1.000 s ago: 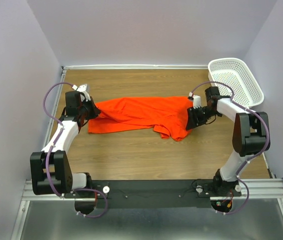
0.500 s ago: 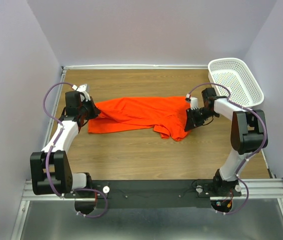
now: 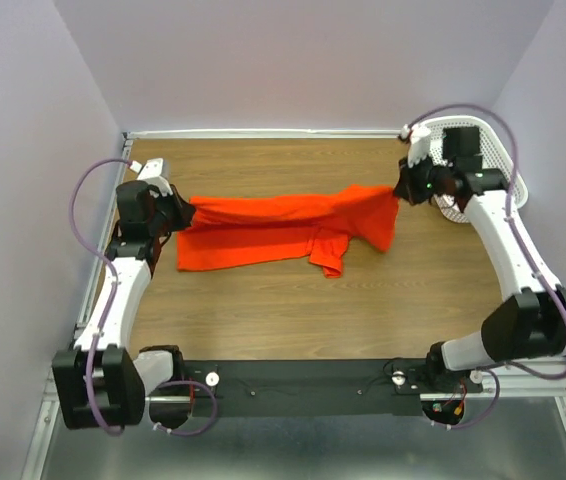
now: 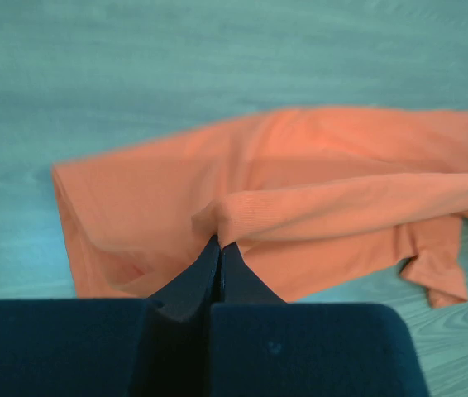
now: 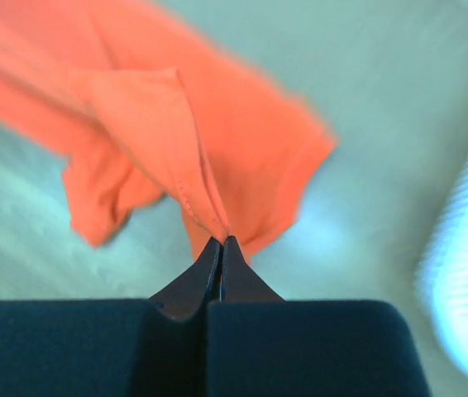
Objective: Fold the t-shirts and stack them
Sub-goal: Flatten the tshirt out
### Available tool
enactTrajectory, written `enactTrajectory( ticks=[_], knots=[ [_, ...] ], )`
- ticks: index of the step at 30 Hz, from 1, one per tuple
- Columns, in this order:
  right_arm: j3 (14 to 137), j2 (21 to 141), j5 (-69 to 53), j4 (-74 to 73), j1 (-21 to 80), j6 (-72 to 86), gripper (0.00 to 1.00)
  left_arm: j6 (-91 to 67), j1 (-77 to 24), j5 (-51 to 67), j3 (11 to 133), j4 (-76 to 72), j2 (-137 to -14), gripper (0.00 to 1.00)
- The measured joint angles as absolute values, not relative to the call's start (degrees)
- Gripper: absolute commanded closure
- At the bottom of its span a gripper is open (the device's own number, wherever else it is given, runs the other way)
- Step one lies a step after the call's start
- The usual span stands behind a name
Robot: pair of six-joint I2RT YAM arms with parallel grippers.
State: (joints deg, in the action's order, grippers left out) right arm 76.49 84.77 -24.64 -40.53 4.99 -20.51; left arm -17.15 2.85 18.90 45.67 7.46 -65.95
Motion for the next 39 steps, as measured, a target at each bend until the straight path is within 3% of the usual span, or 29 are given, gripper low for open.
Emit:
enactTrajectory(
  ticks=[10,16,19,25,32,35,39],
  knots=[
    [110.65,78.85,-22.72,-42.00,5.19,-20.51,0.99,-21.37,2.61,18.65,60.42,0.99,-44.29,1.00],
    [136.59,79.20,-22.48,-42.02,5.26,-17.10,0.99,-26.57,2.61,20.91,72.71,-5.37,-37.41,1.00],
    [143.81,76.71,-20.97,-38.96,5.26,-15.46,0.99,-29.02,2.59,22.76,78.54,-7.70,-36.25,1.00],
    [145.51,71.46,-17.67,-35.16,5.26,-14.39,1.00,-32.27,2.59,24.80,81.36,-8.95,-34.94,1.00],
    [139.17,73.38,-15.66,-33.61,5.26,-14.50,1.00,-32.36,2.59,23.44,72.86,-7.79,-34.44,1.00],
    [132.09,76.36,-15.77,-32.16,5.26,-14.59,0.99,-31.73,2.55,21.21,64.51,-7.64,-34.68,1.00],
    [111.66,81.41,-17.76,-25.91,5.26,-14.74,0.99,-31.57,2.50,17.89,53.12,-7.51,-38.37,1.00]
  ],
)
